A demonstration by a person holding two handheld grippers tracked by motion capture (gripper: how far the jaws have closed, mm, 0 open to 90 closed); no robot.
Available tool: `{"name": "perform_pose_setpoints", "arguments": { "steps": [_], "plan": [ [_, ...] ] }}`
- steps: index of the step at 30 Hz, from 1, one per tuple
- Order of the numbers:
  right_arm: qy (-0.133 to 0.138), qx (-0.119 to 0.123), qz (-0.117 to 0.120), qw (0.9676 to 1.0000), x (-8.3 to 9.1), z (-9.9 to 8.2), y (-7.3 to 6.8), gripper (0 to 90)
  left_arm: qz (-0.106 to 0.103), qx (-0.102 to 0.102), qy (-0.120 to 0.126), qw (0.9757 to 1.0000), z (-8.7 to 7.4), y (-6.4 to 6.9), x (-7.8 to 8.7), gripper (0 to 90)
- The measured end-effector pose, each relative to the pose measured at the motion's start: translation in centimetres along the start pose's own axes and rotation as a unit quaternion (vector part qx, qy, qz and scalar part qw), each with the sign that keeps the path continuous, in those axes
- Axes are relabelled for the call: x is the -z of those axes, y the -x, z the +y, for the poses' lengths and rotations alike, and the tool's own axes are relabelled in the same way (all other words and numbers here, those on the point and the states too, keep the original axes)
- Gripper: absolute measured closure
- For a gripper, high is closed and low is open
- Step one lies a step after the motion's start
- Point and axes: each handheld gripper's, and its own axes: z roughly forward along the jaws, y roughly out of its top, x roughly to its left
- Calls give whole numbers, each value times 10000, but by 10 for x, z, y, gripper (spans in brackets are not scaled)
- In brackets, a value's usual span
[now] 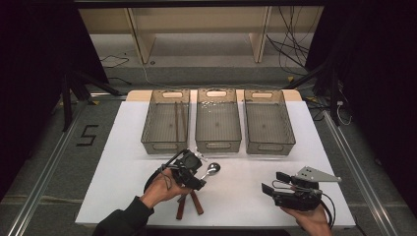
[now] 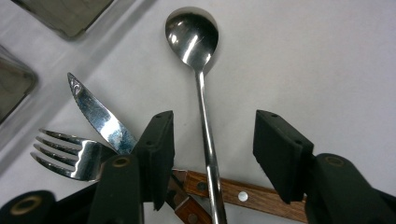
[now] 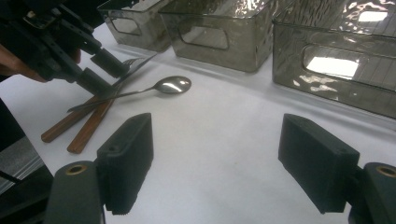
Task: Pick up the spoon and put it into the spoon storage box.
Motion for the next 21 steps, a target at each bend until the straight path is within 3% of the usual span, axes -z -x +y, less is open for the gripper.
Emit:
{"name": "perform_pose_setpoints", "arguments": {
  "steps": [21],
  "plan": [
    [-2, 28, 57, 10000, 0, 0, -3, 271, -13, -141, -458, 9989, 2, 0, -24, 695]
  ]
}}
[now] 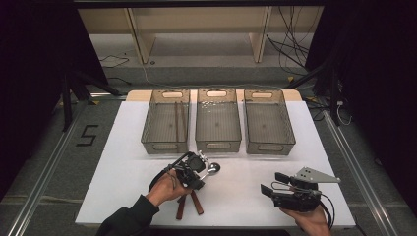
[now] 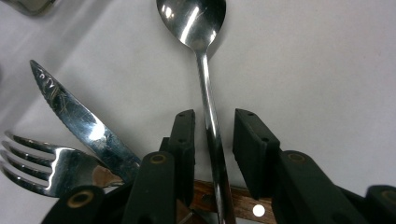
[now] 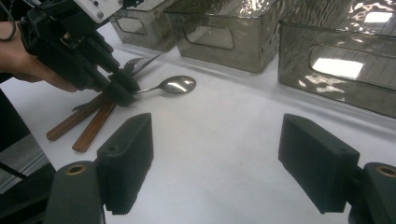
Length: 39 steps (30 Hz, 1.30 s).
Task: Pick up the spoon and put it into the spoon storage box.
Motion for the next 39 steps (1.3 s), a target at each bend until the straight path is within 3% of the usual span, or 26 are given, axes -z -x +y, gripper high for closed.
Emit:
{"name": "perform_pose_setpoints", "arguments": {
  "steps": [13, 24, 39],
  "plan": [
    [-3, 3, -10, 10000, 0, 0, 0, 272, 23, -3, -13, 10000, 0, -2, 0, 829],
    [14, 3, -18, 10000, 0, 0, 1, 273, -37, -117, 52, 9999, -1, -1, 4, 844],
    [23, -5, -18, 10000, 0, 0, 1, 273, -115, -63, 438, 9990, 0, -6, 23, 846]
  ]
}}
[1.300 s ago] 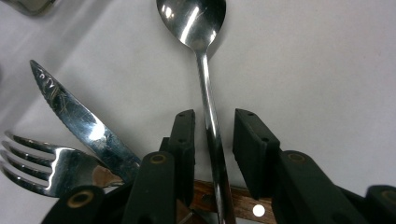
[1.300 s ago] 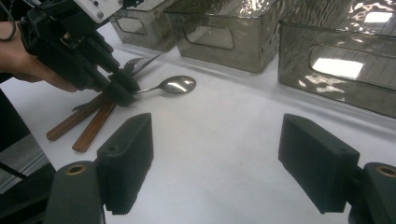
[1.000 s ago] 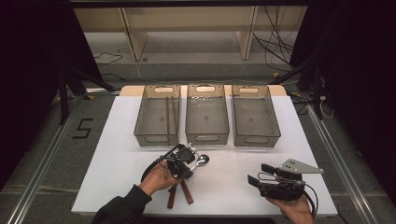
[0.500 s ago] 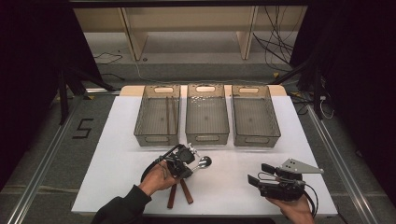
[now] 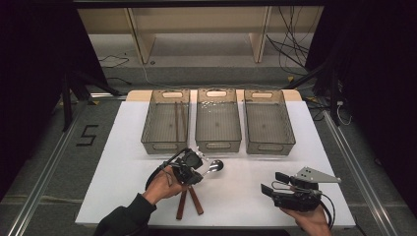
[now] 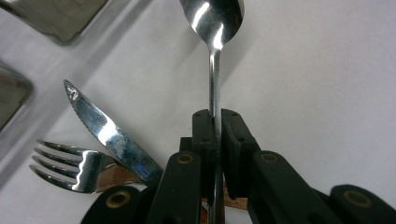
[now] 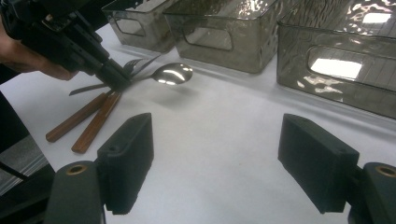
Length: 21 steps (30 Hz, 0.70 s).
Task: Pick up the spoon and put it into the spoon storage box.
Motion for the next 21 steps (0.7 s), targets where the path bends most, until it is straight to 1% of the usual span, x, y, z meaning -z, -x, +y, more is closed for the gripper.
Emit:
{"name": "perform_pose_setpoints", "arguments": {
  "steps": [1, 4, 6, 8, 9, 12, 17, 21],
  "plan": [
    [-2, 6, 1, 10000, 0, 0, 0, 273, -3, -17, 12, 10000, 0, -1, 1, 846],
    [2, -1, 2, 10000, 0, 0, 0, 273, -26, 43, 106, 9999, 2, -2, 5, 846],
    [7, 4, 3, 10000, 0, 0, 0, 273, -36, 35, 144, 9999, 3, -3, 8, 846],
    [5, 1, 10, 10000, 0, 0, 0, 273, -27, 48, 209, 9998, 5, -4, 11, 846],
    [5, 3, 10, 10000, 0, 0, 0, 274, -18, 15, 206, 9998, 6, -5, 14, 845],
    [1, -7, 12, 10000, 0, 0, 0, 273, -4, 47, 311, 9995, 9, -9, 21, 845],
    [15, -2, 19, 10000, 0, 0, -1, 273, -19, 130, 552, 9984, 16, -14, 33, 845],
    [42, 4, 20, 10000, 1, 0, -1, 273, -8, 185, 770, 9969, 24, -19, 42, 845]
  ]
}}
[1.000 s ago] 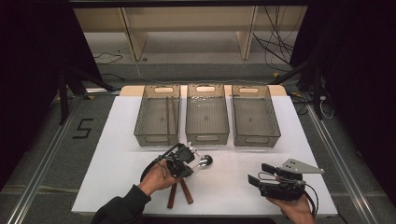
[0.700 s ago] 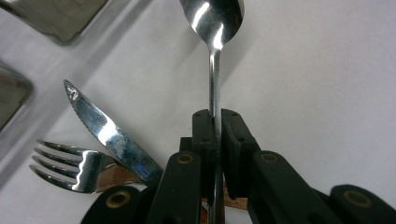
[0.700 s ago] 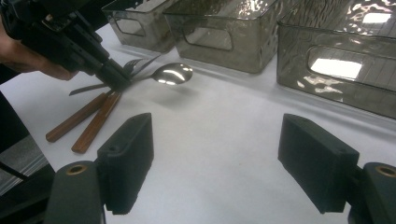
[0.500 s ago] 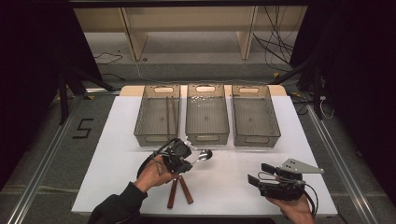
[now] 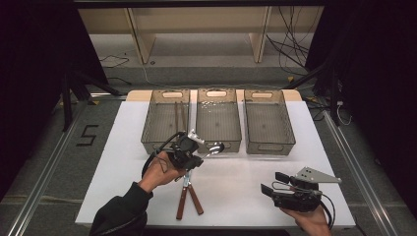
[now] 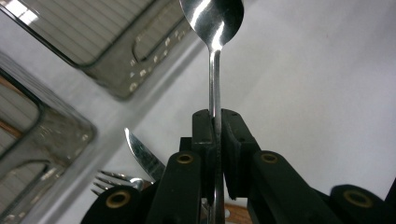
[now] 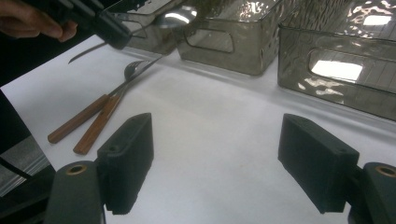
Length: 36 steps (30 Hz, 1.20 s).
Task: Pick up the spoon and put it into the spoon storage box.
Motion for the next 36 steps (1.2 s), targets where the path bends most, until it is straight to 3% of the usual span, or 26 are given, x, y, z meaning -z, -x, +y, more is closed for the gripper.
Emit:
{"name": "perform_pose_setpoints", "arguments": {
  "steps": [11, 23, 36],
  "plan": [
    [-2, -9, 23, 10000, 1, -1, -1, 273, 3, 194, 442, 9988, 31, -15, 10, 845],
    [-6, 17, 63, 10000, 1, -1, -1, 273, 112, 442, 565, 9974, 57, -34, -4, 845],
    [-28, 15, 80, 10000, 0, -2, -2, 271, 236, 774, 857, 9930, 79, -54, -12, 845]
  ]
}}
